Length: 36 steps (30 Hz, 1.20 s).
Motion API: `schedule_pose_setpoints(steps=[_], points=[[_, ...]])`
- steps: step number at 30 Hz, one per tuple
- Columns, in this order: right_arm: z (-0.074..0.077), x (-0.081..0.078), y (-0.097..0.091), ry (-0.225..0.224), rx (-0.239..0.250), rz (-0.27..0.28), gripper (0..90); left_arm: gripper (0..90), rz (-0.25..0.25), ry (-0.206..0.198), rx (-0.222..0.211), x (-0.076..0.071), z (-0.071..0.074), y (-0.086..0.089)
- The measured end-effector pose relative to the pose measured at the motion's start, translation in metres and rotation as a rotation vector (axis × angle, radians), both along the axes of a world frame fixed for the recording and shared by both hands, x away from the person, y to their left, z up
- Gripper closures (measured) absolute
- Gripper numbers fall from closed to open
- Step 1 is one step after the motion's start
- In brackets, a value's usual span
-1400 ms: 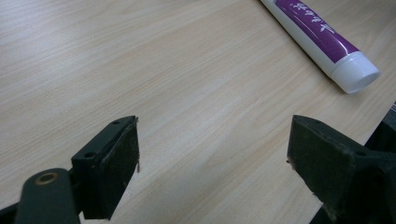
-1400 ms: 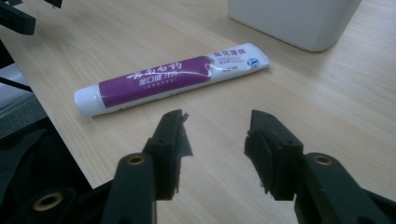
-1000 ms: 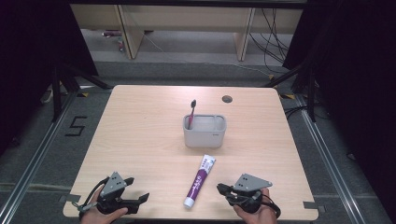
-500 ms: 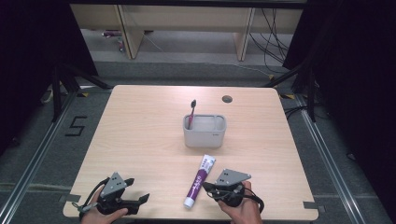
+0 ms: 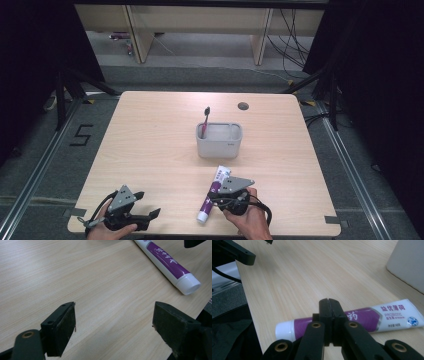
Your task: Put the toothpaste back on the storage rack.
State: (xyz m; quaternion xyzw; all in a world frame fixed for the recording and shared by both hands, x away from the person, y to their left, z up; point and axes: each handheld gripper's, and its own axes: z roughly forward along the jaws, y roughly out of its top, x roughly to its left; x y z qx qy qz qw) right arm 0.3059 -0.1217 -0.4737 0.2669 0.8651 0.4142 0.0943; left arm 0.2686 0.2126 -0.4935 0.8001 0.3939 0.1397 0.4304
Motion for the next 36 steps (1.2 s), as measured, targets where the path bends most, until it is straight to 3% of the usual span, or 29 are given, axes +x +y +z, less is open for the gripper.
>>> schedule_pose_setpoints(steps=[17,20,21,27,31,36], points=[[-0.010,0.004,0.029,0.039,-0.058,0.068,89.2,18.2,-0.005,0.000,0.009,-0.001,0.001,0.000],[-0.011,0.002,0.033,0.052,-0.065,0.061,89.1,18.2,-0.001,-0.001,0.009,-0.001,0.001,0.000],[-0.012,0.003,0.034,0.038,-0.061,0.081,89.1,18.2,-0.006,0.001,0.006,-0.001,0.001,0.001],[-0.014,0.000,0.037,0.069,-0.078,0.085,89.0,18.2,-0.009,-0.001,0.009,-0.001,0.001,0.000],[-0.016,0.001,0.039,0.053,-0.074,0.101,88.8,18.2,-0.002,-0.006,0.009,-0.001,0.000,0.000],[-0.017,0.000,0.040,0.074,-0.099,0.104,88.7,18.2,-0.001,-0.002,0.006,-0.002,0.000,-0.001]])
